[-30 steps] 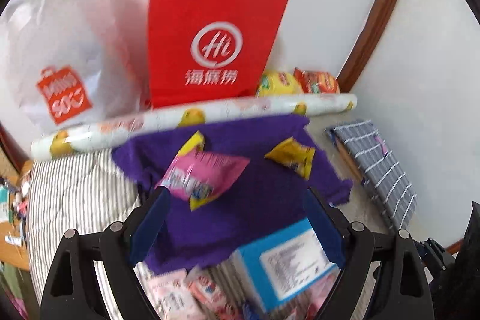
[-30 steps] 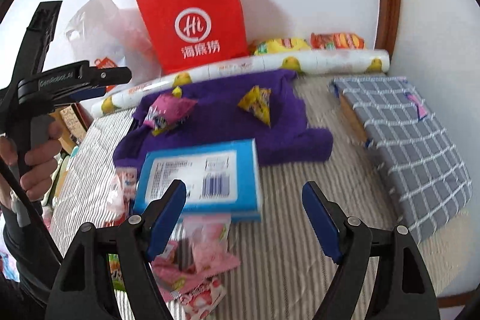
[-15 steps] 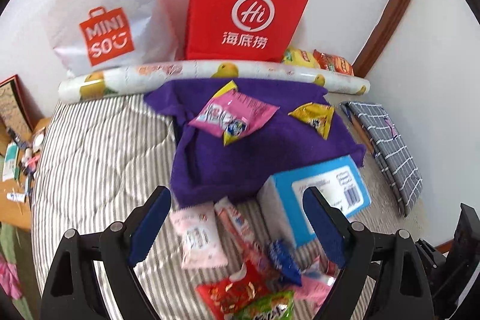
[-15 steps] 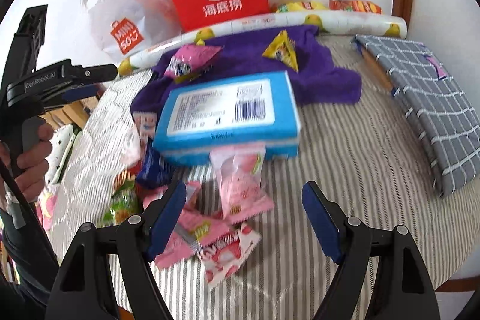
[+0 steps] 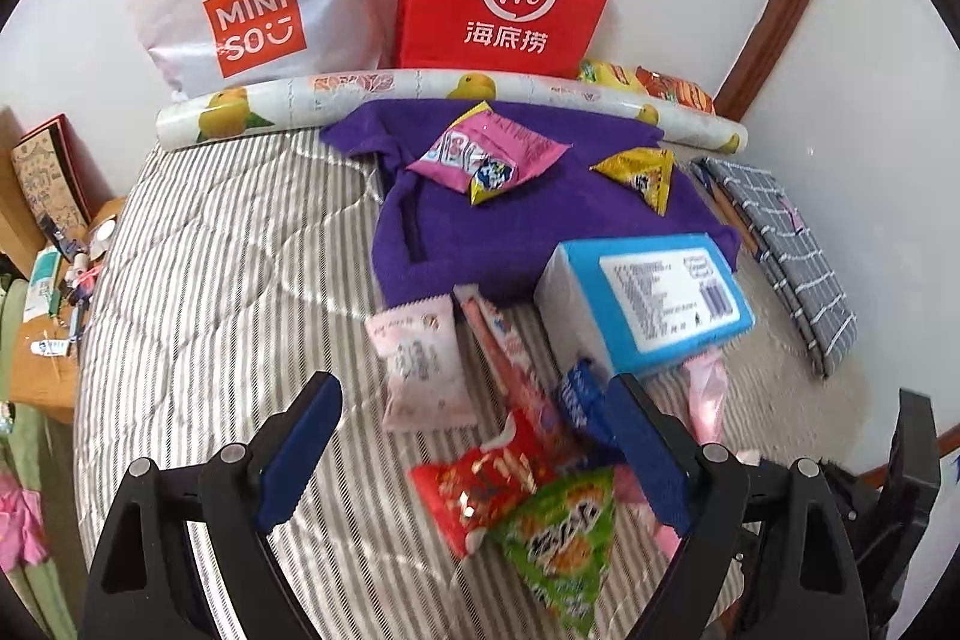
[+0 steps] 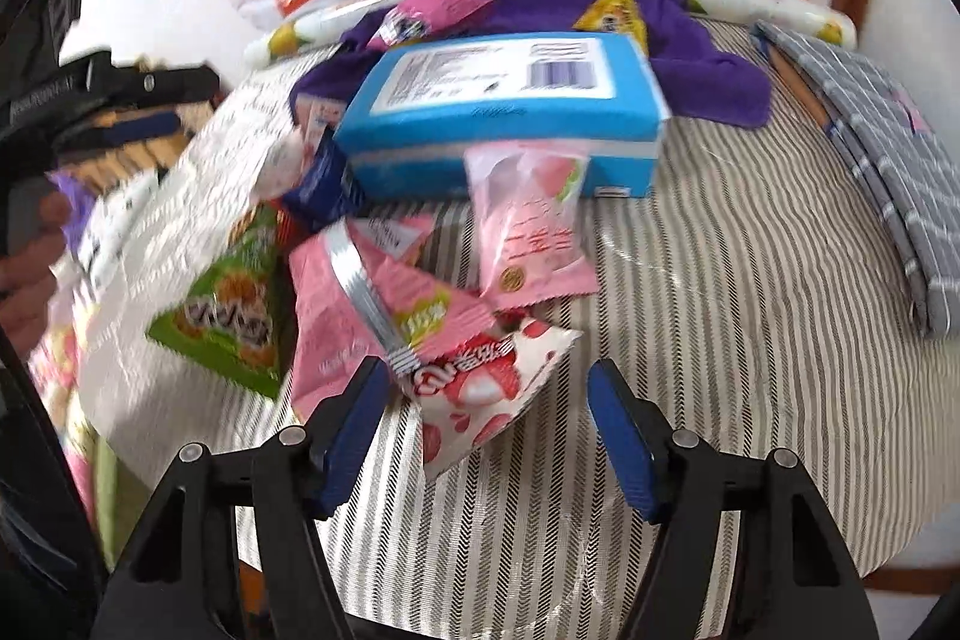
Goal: Organize snacks
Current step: 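Grasp the pink-white strawberry candy bag with the right tool, then grasp the green snack bag with the left tool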
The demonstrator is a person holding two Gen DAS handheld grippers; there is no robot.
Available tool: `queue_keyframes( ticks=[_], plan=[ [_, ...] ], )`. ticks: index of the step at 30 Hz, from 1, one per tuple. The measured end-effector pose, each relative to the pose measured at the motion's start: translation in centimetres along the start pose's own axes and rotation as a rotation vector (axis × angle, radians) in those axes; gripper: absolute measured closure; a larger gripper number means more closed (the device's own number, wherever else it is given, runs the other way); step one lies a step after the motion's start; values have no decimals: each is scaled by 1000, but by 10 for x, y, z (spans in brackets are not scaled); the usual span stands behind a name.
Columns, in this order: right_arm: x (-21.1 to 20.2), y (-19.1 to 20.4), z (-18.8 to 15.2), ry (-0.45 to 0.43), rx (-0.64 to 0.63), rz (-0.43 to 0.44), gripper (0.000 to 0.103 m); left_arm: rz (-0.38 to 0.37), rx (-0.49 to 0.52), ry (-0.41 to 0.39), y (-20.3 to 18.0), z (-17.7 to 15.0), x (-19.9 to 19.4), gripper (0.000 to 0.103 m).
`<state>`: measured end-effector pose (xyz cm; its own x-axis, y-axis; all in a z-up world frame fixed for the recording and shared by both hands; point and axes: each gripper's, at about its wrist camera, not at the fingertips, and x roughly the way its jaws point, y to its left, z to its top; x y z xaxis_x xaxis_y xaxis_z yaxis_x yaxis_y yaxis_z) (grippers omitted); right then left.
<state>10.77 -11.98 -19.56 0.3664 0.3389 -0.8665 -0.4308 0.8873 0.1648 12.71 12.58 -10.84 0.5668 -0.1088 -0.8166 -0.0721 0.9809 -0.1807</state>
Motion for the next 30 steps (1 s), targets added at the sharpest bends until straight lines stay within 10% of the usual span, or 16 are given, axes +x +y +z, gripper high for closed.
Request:
queue_keyframes(
  ticks=[11,18,30],
  plan=[
    [25,10,-4,-17,-178,-61,21,36,-23,-6,8,-16,-18,14],
    [17,11,-14,-100,-203,-42,45,40,-36,6,10,-28,-17,14],
    [-22,-20,-45,-152,-105,-91,45,-28,15,76,-21,-55,7,14]
  ],
)
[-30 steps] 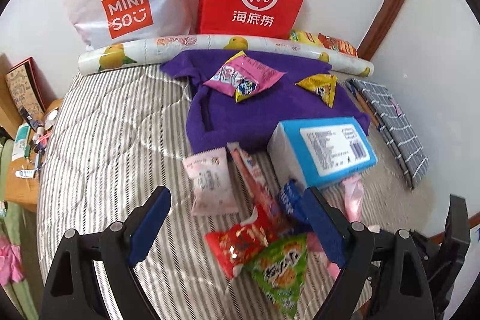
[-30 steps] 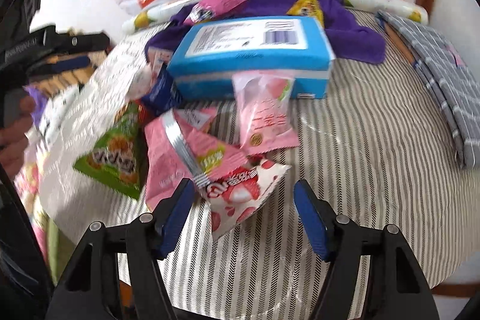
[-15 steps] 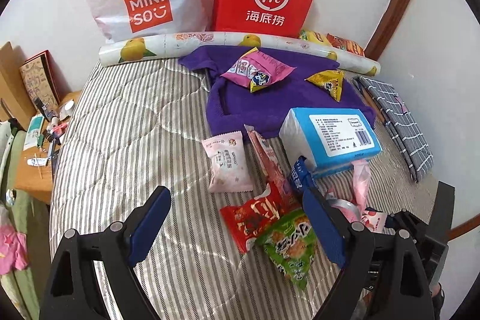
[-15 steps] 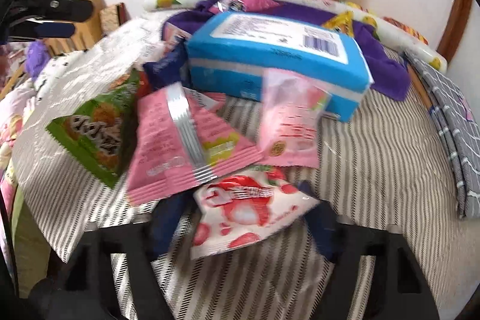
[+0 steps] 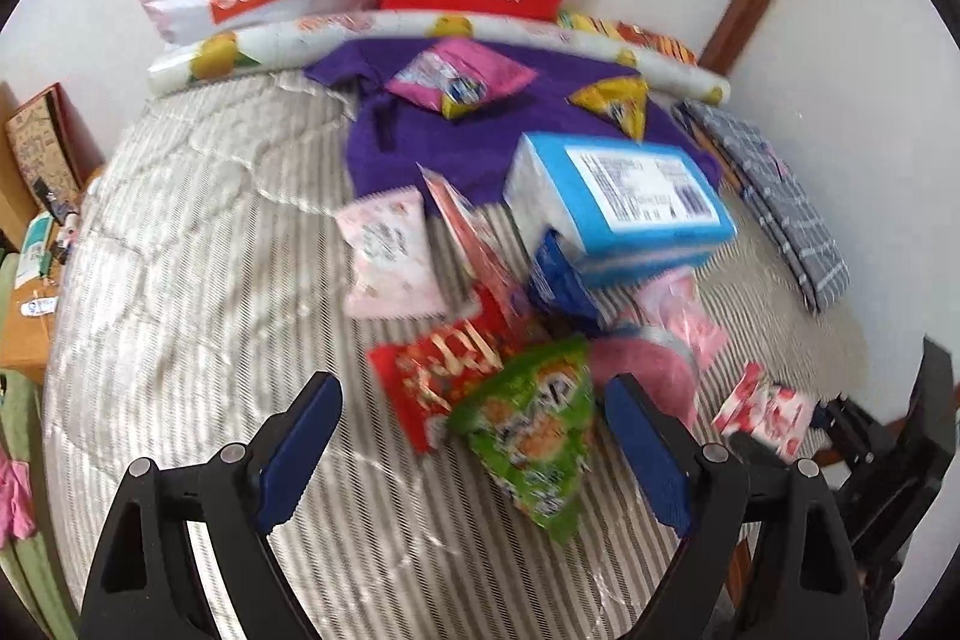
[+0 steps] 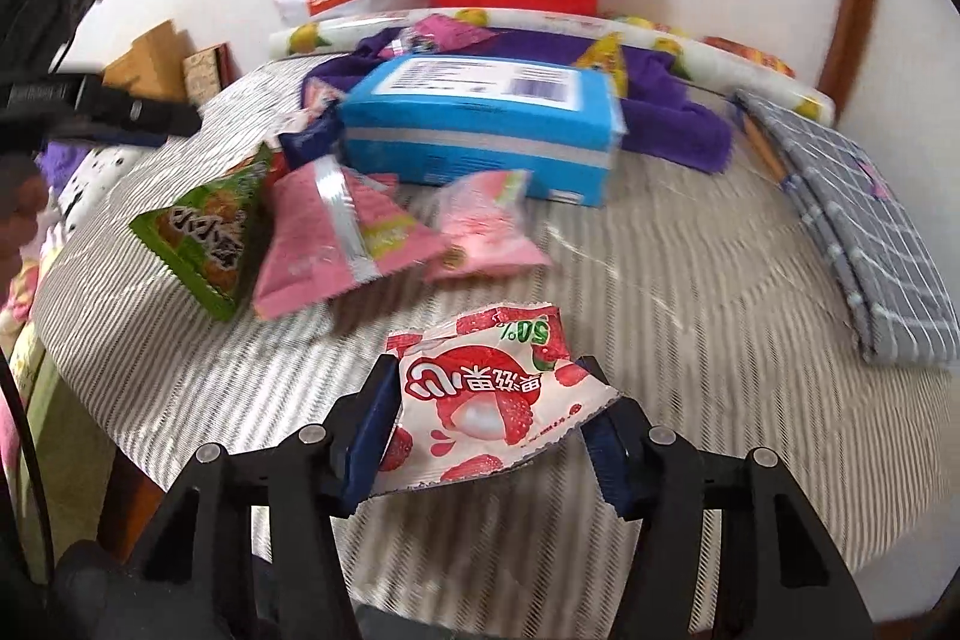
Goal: Organize snacks
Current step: 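Grasp the green snack bag with the left tool, then carry the strawberry bag and green bag over the purple towel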
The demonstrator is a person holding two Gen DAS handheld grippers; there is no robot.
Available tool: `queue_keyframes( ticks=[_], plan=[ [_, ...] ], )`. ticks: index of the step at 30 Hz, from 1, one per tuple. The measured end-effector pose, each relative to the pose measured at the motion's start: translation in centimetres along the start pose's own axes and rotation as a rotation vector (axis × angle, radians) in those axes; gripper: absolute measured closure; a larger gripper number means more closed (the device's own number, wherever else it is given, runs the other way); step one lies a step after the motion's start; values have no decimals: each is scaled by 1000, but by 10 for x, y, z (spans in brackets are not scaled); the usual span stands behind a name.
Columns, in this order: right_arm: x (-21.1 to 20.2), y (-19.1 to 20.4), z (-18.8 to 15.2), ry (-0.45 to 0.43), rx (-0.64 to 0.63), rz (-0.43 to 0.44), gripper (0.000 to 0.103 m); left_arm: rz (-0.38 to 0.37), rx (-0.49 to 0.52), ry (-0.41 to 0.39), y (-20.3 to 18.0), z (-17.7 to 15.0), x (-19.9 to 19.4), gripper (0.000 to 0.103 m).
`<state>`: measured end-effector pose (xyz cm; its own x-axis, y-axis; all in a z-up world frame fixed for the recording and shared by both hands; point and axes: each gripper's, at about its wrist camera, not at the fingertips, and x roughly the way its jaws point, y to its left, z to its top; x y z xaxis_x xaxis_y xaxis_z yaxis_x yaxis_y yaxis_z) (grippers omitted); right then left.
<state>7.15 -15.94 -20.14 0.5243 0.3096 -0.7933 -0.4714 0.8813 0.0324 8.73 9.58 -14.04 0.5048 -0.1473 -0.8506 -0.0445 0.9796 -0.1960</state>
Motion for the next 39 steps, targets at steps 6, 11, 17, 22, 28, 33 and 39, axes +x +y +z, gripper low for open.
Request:
queue_keyframes(
  ticks=[6,11,17,22,28,33,39],
  plan=[
    [7,-27,-5,4,98,-49,45,-10,7,64,-16,-7,22,15],
    [17,-33,-5,29,118,-41,43,11,33,80,-27,-13,31,34],
    [9,-37,-8,36,79,-83,33,-3,29,84,-19,-17,31,61],
    [4,-37,-3,27,58,-94,27,-9,26,63,-17,-17,23,64],
    [18,-34,-5,64,26,-84,32,-12,18,45,-15,-16,15,64],
    [10,-32,-4,22,31,-65,43,-16,16,24,-15,-12,7,64],
    [-10,-35,11,-43,47,-41,43,-41,12,-16,-15,-1,-6,64]
  ],
)
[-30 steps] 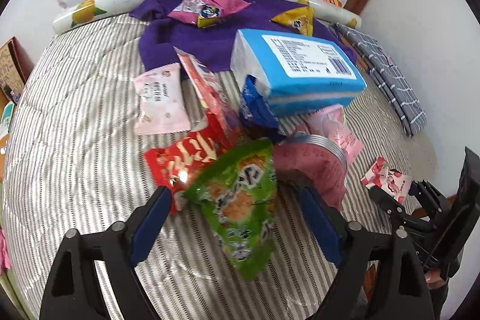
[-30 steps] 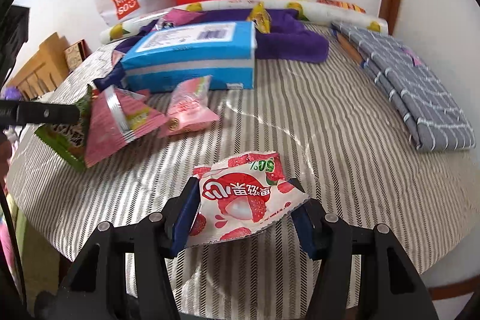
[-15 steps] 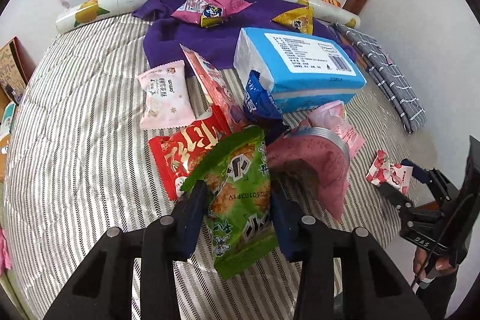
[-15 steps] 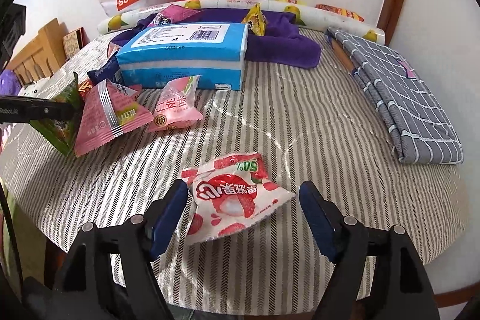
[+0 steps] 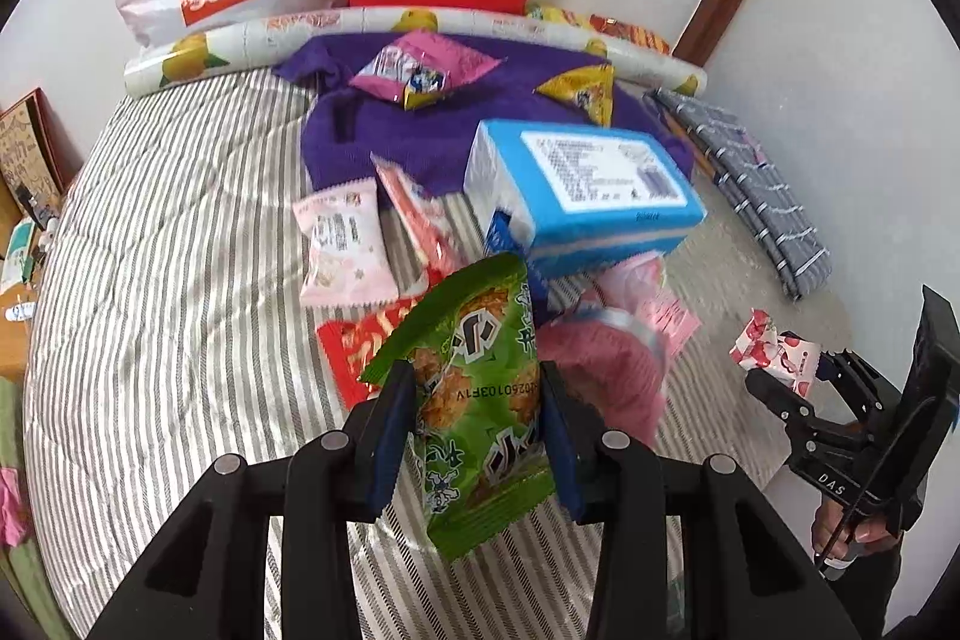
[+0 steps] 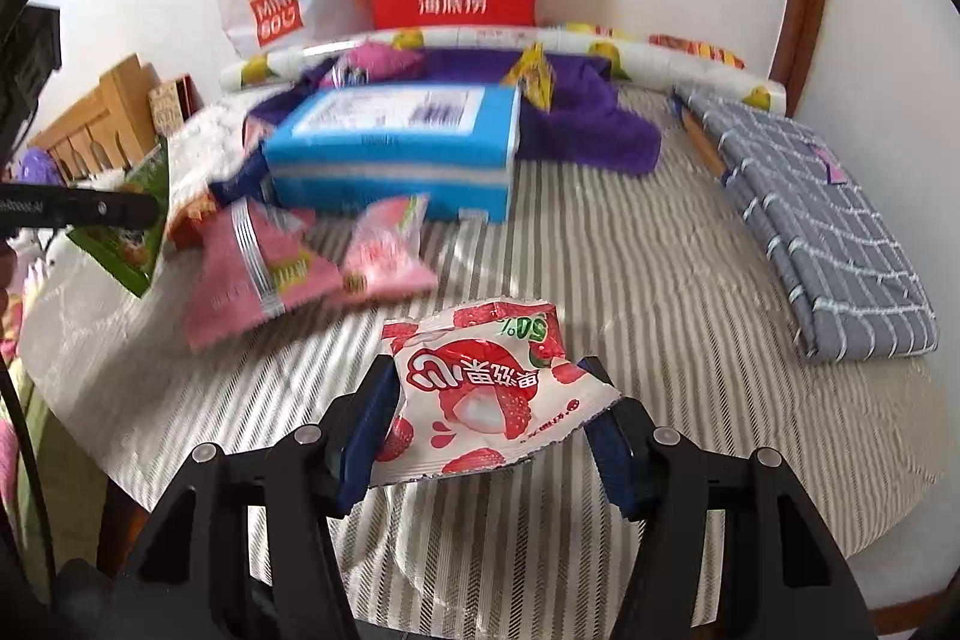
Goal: Organize snacks
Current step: 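Carry the strawberry bag and green bag over the purple towel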
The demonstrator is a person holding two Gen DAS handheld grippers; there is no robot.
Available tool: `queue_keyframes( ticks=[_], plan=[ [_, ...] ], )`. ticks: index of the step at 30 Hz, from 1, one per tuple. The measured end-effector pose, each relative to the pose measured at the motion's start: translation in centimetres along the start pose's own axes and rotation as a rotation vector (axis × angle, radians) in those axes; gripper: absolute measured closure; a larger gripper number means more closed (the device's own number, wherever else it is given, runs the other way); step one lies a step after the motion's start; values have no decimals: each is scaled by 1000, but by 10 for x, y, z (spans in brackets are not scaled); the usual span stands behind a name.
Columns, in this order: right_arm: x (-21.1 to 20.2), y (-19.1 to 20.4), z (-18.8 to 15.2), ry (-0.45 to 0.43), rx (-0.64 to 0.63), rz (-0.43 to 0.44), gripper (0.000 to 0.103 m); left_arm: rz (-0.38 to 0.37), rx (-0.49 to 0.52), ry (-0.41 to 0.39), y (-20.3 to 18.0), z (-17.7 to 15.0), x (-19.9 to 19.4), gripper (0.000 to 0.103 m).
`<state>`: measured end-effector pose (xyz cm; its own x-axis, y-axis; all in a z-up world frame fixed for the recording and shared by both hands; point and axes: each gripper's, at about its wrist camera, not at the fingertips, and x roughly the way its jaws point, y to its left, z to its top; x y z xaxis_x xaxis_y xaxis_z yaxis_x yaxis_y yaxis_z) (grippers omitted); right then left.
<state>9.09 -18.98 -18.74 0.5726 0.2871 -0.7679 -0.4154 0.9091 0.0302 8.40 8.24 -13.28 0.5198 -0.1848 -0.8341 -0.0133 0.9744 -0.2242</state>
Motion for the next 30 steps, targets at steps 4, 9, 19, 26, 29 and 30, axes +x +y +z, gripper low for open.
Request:
queue_keyframes(
  ticks=[4,9,19,26,29,30],
  plan=[
    [-9,-5,21,-42,22,-6,43,-13,-14,-23,0,16,-5,64],
    [-13,-9,54,-92,50,2,43,-6,-11,-52,-5,39,-6,64],
    [0,-1,116,-135,52,2,43,4,8,-89,-11,84,0,64],
    [18,5,152,-140,40,-6,43,-14,-10,-122,-8,113,5,64],
    [28,5,166,-144,45,-9,43,-15,-20,-135,-5,124,10,64],
    [31,5,170,-143,47,-8,43,-15,-24,-140,-4,129,12,64]
  ],
)
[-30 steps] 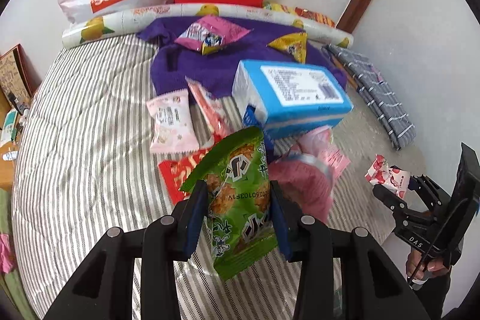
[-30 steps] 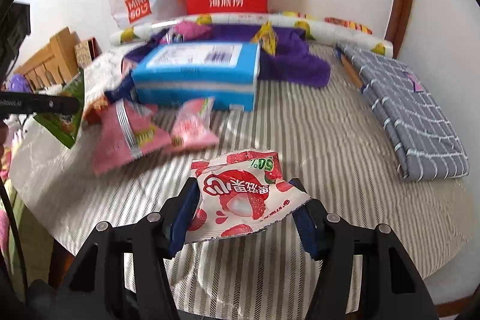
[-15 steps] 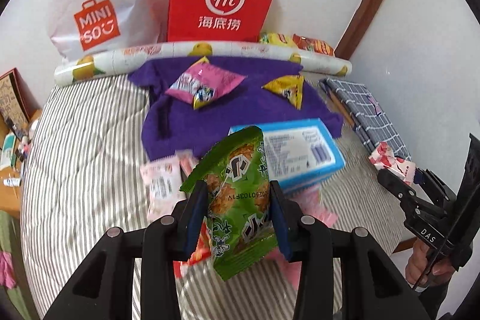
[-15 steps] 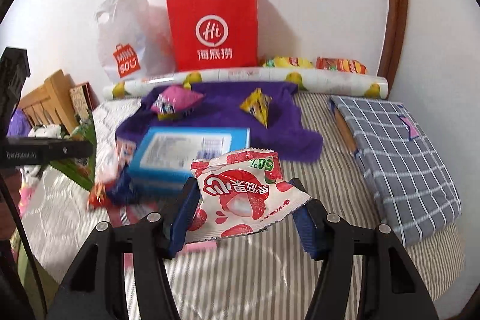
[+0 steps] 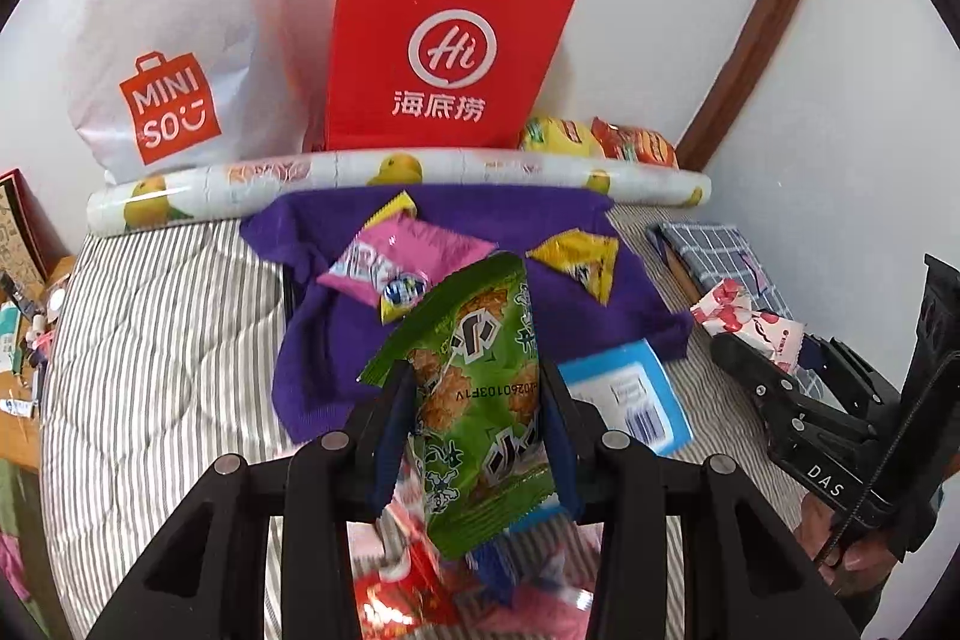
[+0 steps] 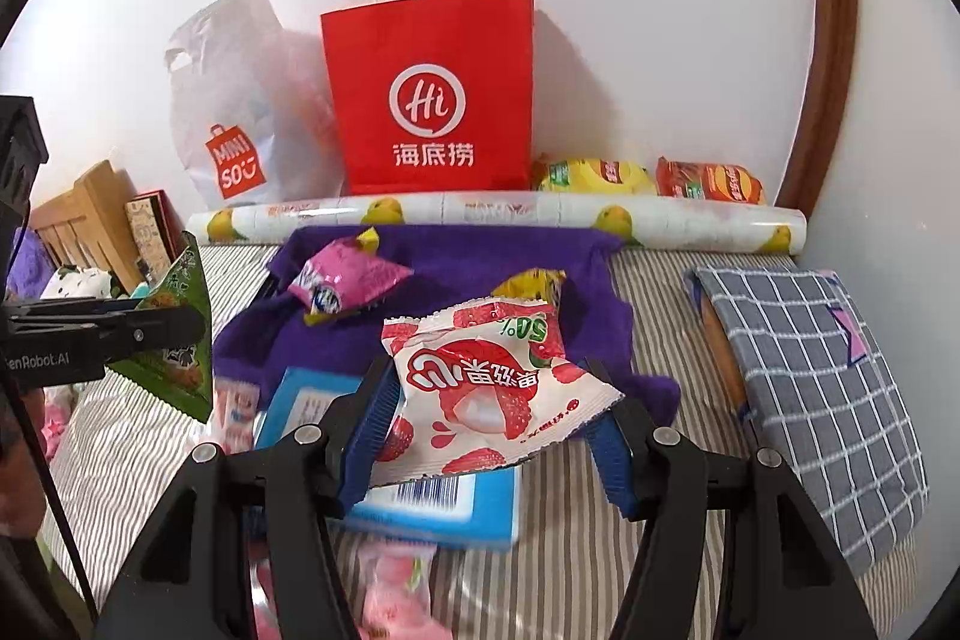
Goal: Organize snacks
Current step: 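Carry the strawberry bag and green bag over the purple towel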
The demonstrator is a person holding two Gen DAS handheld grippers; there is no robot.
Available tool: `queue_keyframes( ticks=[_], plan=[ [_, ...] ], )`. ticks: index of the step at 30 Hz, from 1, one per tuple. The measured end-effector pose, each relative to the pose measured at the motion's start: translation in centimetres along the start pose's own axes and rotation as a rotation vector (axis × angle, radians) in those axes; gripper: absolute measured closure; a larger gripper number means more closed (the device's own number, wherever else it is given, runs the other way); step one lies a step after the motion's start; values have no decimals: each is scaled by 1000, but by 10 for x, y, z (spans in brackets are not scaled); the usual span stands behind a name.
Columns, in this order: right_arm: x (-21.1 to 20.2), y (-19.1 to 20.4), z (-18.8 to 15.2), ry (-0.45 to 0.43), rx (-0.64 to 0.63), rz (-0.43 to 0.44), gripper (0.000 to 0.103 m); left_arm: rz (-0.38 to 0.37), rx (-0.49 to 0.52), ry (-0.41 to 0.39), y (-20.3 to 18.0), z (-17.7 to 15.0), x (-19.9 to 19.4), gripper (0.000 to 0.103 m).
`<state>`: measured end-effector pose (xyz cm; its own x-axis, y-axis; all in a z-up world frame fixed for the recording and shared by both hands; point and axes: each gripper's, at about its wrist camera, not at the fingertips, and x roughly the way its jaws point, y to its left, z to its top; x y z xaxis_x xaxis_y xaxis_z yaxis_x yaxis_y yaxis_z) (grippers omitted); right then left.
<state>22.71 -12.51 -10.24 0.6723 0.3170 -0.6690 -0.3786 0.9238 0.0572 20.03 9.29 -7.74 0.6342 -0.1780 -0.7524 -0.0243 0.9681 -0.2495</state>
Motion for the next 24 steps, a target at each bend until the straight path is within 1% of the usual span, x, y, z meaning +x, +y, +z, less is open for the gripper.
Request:
queue_keyframes(
  ticks=[6,12,15,18,21,24],
  plan=[
    [27,-5,20,-4,17,8,43,-10,-40,-11,12,17,20,64],
    [59,-14,43,-11,20,15,43,13,-72,-15,26,32,43,64],
    [76,-19,54,-15,31,24,43,15,-90,-31,35,39,51,64],
    [91,-24,58,-20,42,35,43,-2,-119,-44,44,43,61,64],
    [106,-31,55,-16,50,61,43,13,-116,-45,49,45,72,64],
    [122,-39,48,15,68,77,43,-12,-136,-27,53,42,84,64]
  ],
)
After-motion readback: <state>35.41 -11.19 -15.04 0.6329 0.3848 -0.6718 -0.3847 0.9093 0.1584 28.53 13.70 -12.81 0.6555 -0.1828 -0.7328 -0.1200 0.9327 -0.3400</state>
